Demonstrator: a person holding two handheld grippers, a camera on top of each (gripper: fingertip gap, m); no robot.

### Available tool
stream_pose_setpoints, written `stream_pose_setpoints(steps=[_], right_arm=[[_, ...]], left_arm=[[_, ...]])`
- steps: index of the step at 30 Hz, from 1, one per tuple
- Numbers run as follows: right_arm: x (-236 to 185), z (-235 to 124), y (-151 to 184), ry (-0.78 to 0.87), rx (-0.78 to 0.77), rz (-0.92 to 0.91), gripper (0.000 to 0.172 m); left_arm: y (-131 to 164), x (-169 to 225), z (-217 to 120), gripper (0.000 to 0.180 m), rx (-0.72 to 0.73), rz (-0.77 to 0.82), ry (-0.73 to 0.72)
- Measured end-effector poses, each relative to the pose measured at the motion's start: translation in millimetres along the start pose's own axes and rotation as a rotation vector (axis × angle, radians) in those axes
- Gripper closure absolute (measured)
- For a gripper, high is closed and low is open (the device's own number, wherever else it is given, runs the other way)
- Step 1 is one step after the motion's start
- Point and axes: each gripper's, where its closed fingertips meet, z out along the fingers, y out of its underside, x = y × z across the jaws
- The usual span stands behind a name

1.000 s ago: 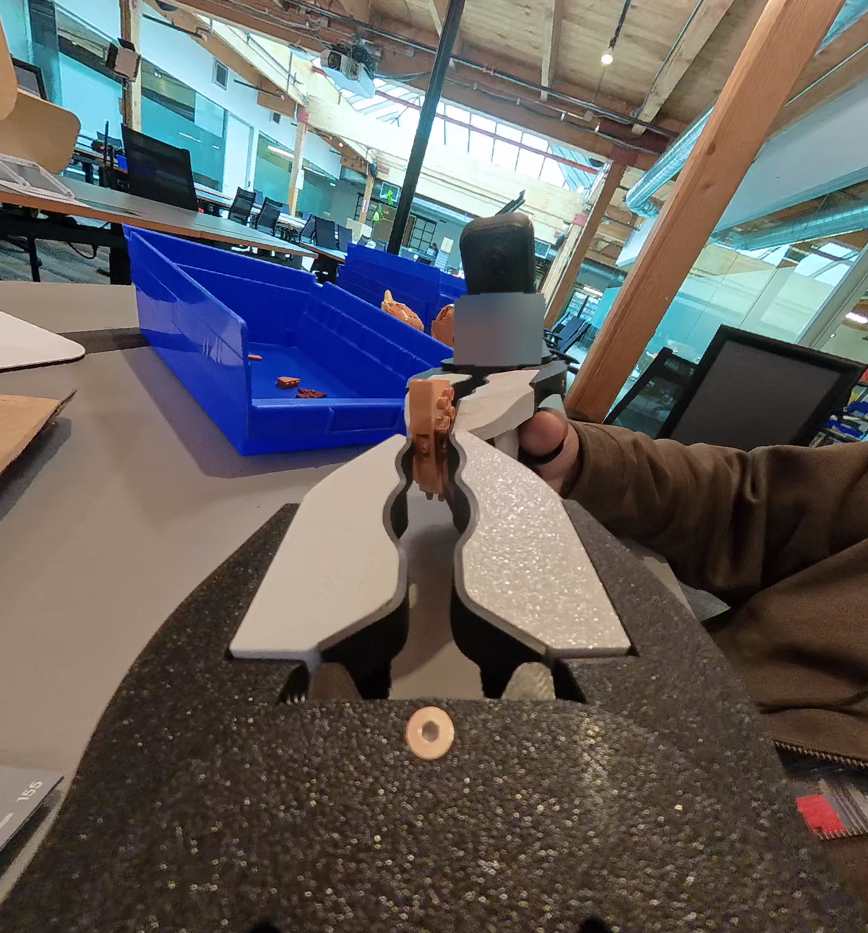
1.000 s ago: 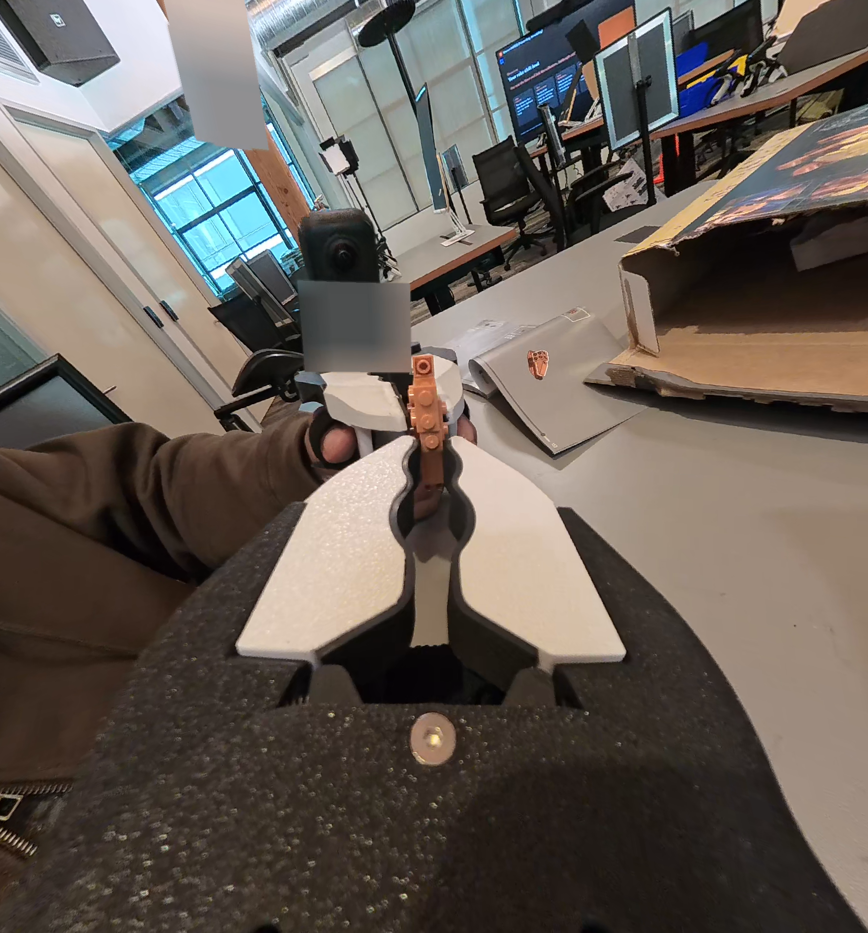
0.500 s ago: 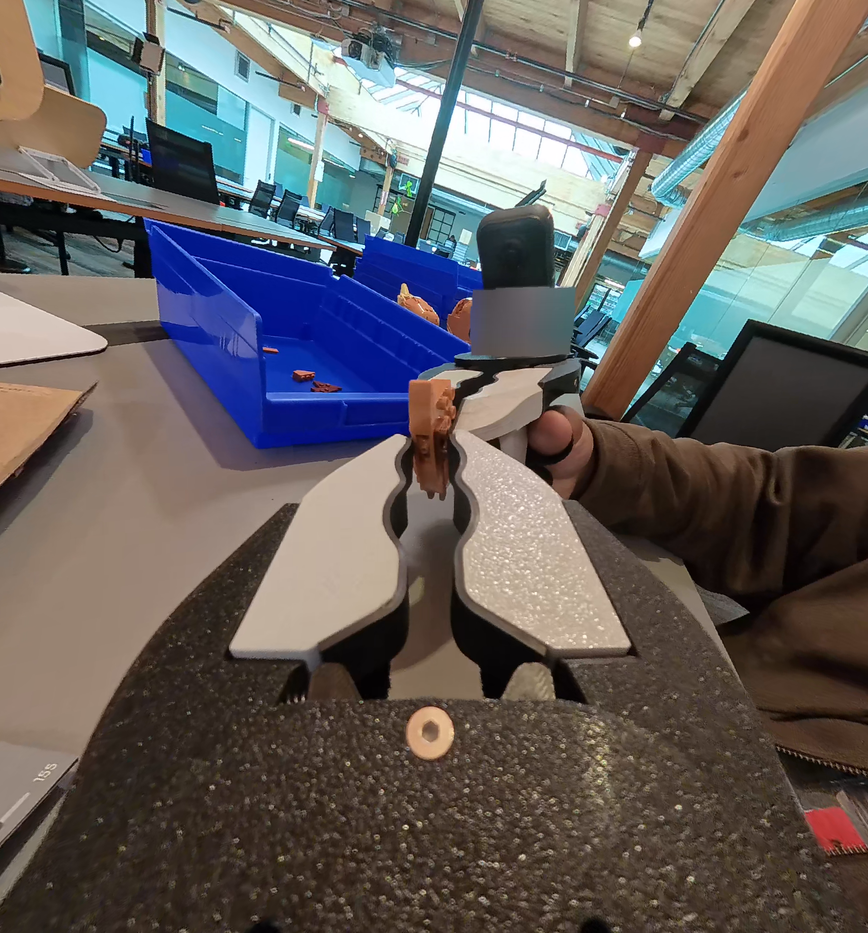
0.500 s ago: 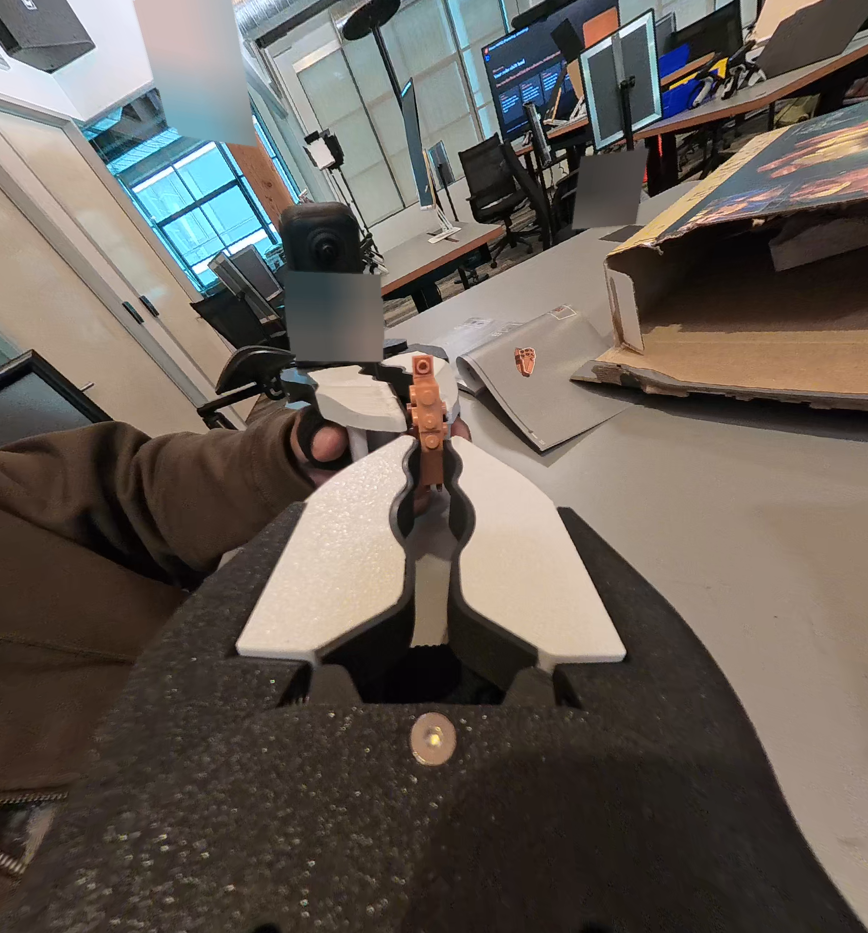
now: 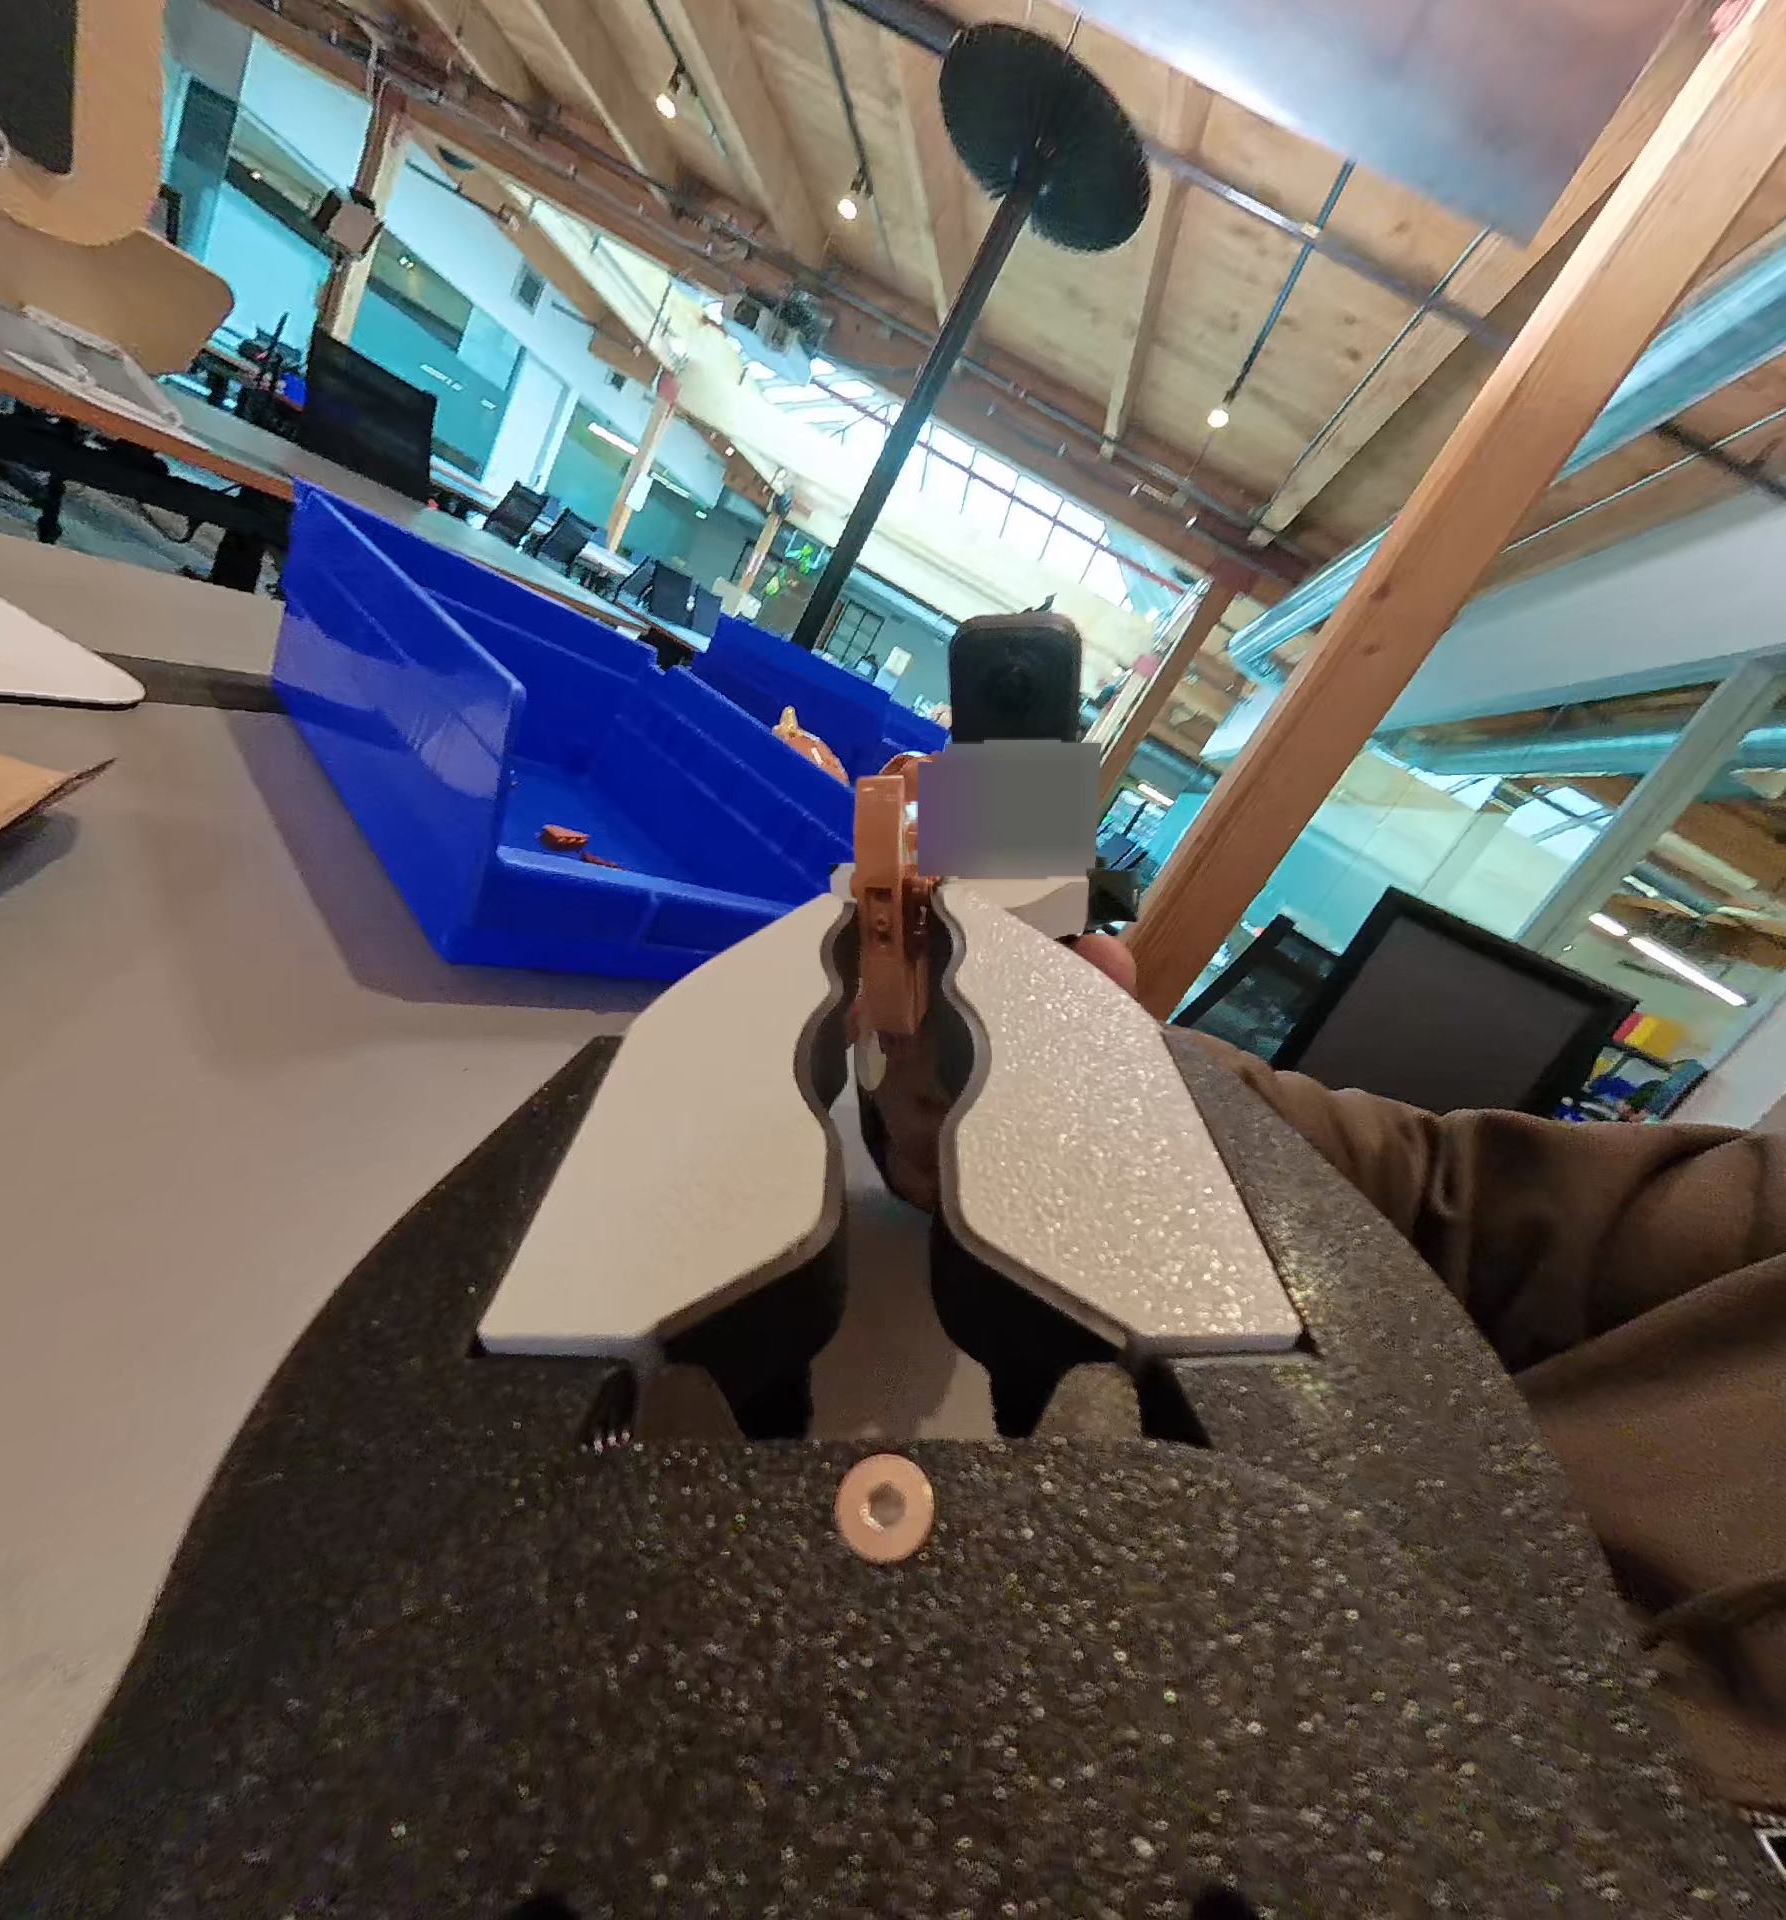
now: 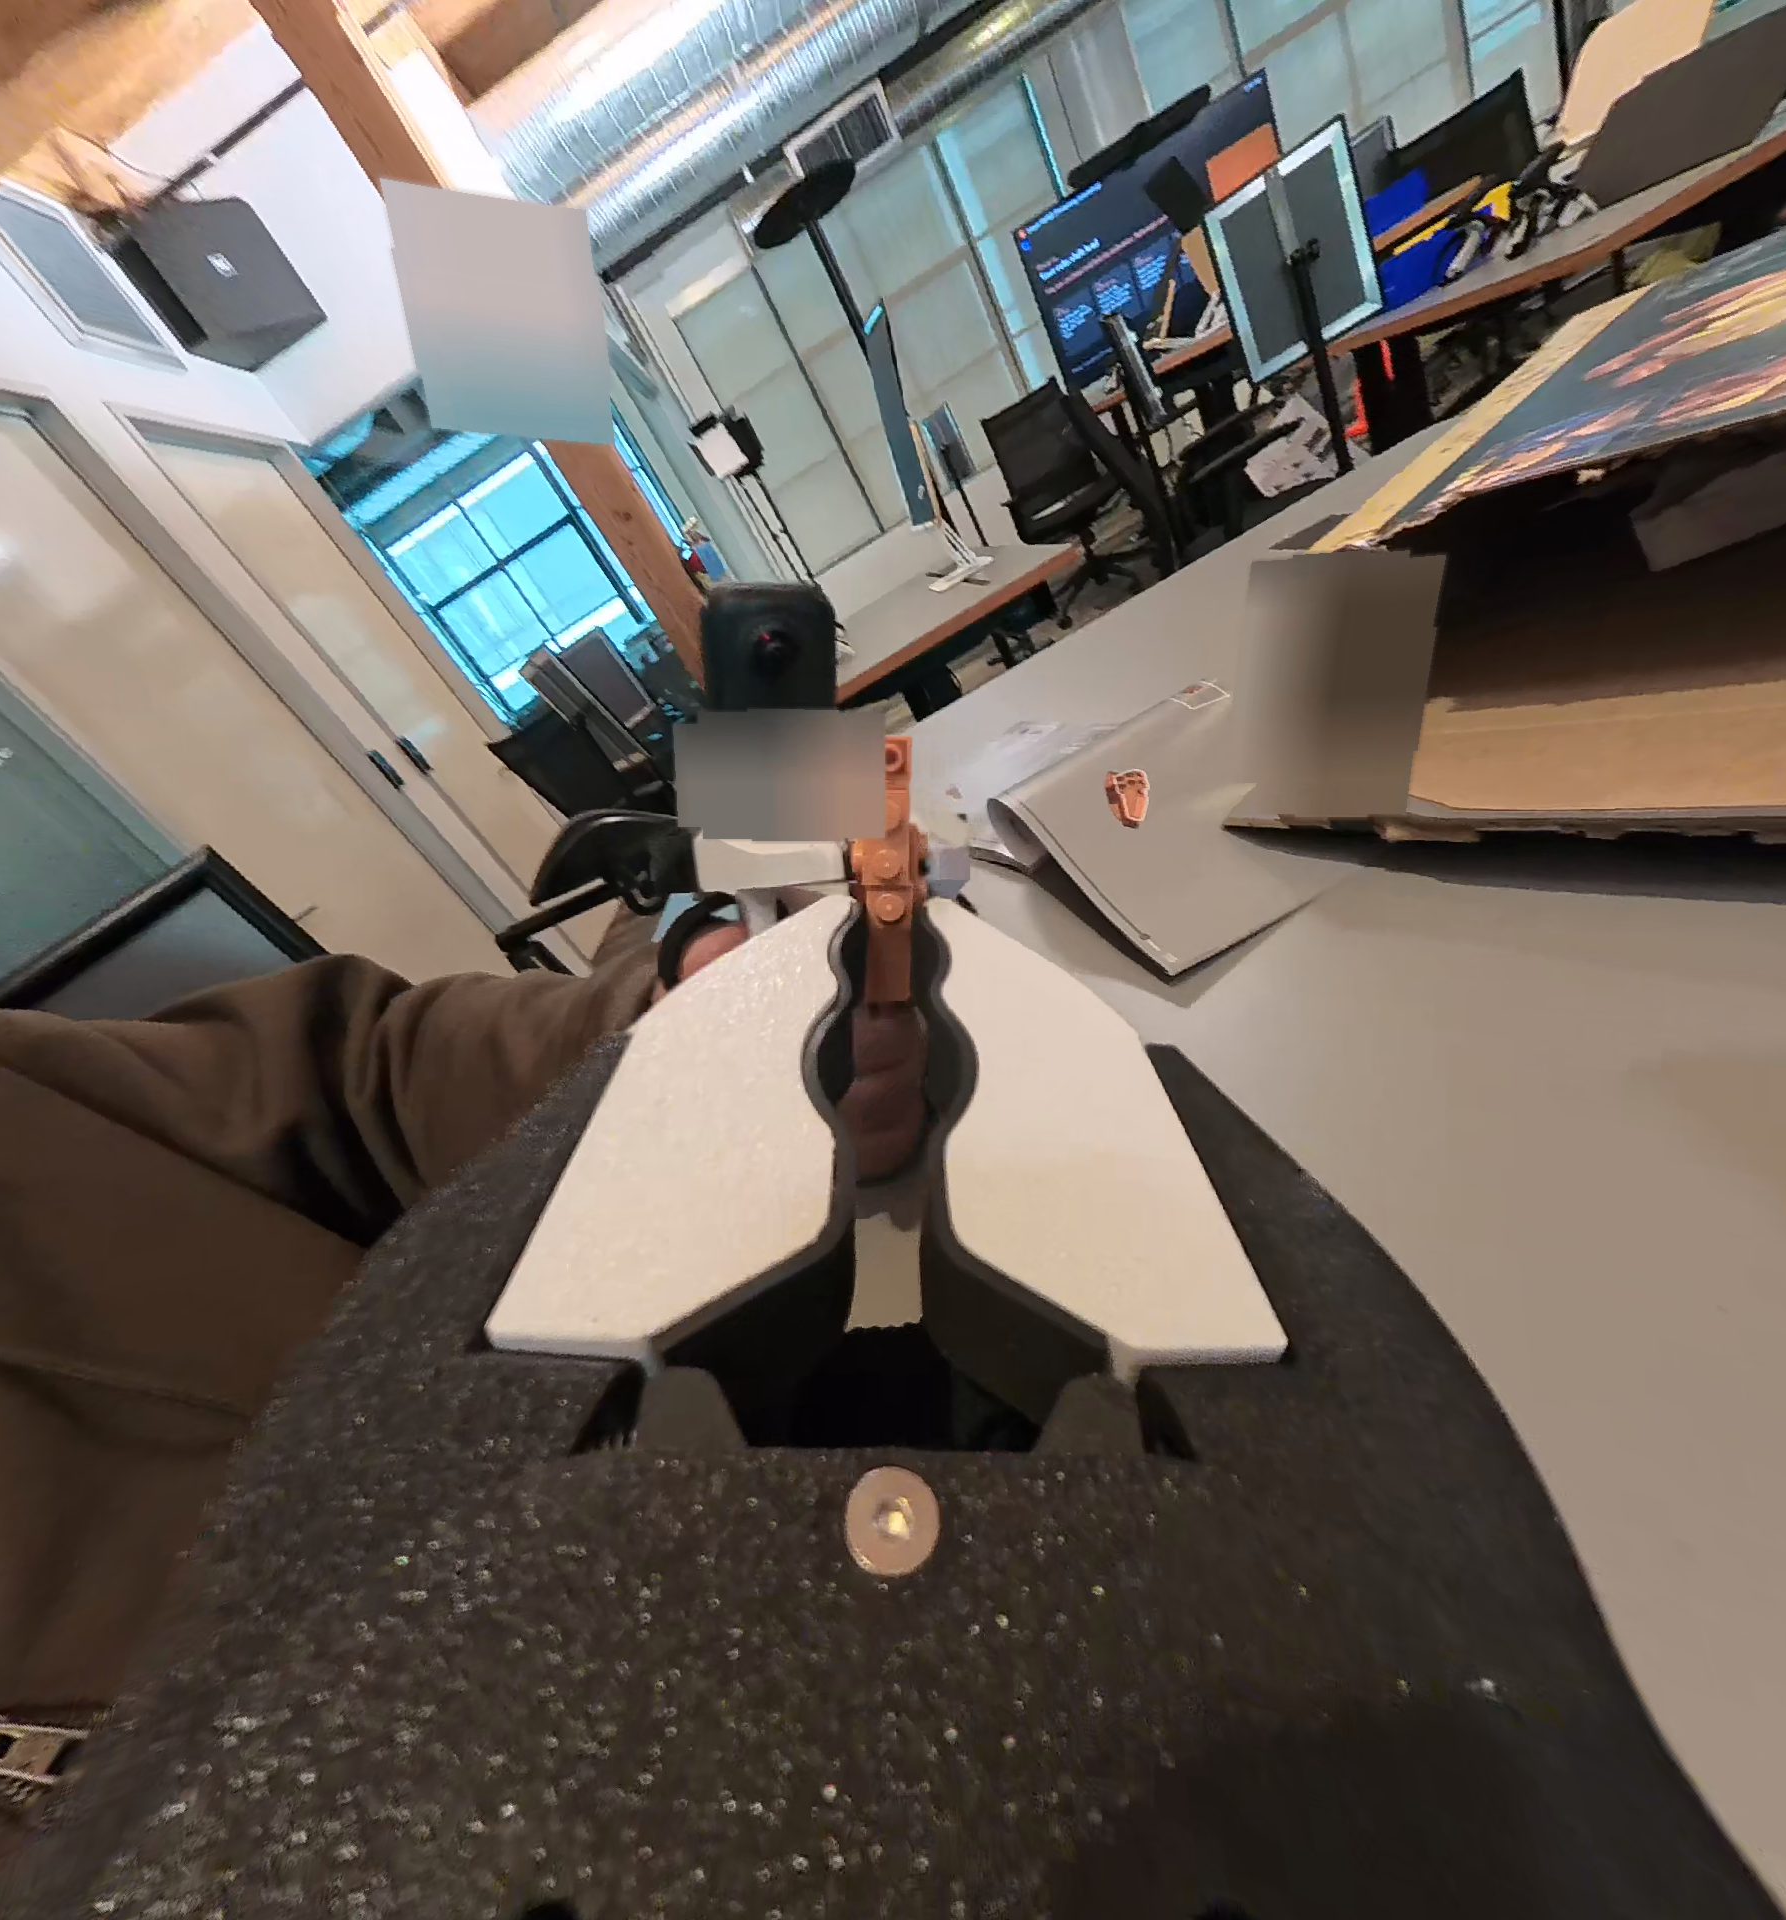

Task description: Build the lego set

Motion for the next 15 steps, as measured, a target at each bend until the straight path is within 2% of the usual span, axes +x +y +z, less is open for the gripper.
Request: stream_pose_setpoints(steps=[6,15], right_arm=[[-5.9,-0.3,-1.9,-0.049,0.026,0.023,0.164],[-3.7,2.4,-2.4,-0.008,0.051,0.007,0.164]], left_arm=[[-3.4,6.3,0.5,0.168,0.049,-0.022,0.039],[-6.7,3.8,0.6,0.168,0.107,0.003,-0.023]])
